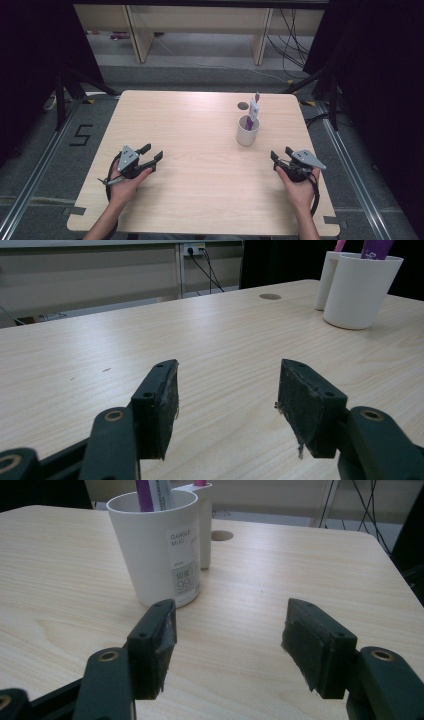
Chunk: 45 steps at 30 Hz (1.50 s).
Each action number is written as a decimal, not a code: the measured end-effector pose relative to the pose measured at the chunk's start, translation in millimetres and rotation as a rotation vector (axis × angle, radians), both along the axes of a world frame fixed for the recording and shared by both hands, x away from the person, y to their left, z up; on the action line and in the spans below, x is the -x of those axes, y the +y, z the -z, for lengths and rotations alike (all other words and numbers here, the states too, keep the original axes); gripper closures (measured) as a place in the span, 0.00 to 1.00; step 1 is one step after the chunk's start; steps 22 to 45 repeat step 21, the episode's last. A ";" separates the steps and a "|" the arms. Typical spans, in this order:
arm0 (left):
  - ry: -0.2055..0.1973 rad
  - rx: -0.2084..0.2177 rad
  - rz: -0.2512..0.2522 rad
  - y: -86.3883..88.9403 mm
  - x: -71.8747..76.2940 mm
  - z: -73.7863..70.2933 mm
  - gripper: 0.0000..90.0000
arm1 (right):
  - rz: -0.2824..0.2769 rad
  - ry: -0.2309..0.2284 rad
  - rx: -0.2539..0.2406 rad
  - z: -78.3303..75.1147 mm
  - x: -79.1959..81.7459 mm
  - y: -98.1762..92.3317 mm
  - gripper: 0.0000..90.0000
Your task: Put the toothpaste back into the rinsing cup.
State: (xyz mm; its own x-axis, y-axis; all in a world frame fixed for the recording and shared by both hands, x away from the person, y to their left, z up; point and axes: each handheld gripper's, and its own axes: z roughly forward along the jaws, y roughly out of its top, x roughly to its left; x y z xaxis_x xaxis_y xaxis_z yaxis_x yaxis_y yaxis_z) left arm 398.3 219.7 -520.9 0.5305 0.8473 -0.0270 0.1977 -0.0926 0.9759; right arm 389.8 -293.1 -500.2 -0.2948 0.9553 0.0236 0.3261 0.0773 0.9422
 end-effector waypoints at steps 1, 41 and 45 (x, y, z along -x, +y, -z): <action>-0.009 0.007 0.002 -0.3 -1.0 1.0 0.46 | -0.003 0.017 -0.010 0.5 0.7 0.8 0.43; 0.001 -0.006 -0.002 -0.8 -0.9 1.7 0.45 | -0.004 -0.019 0.007 13.1 1.5 8.5 0.43; 0.001 -0.006 -0.002 -0.8 -0.9 1.7 0.45 | -0.004 -0.019 0.007 13.1 1.5 8.5 0.43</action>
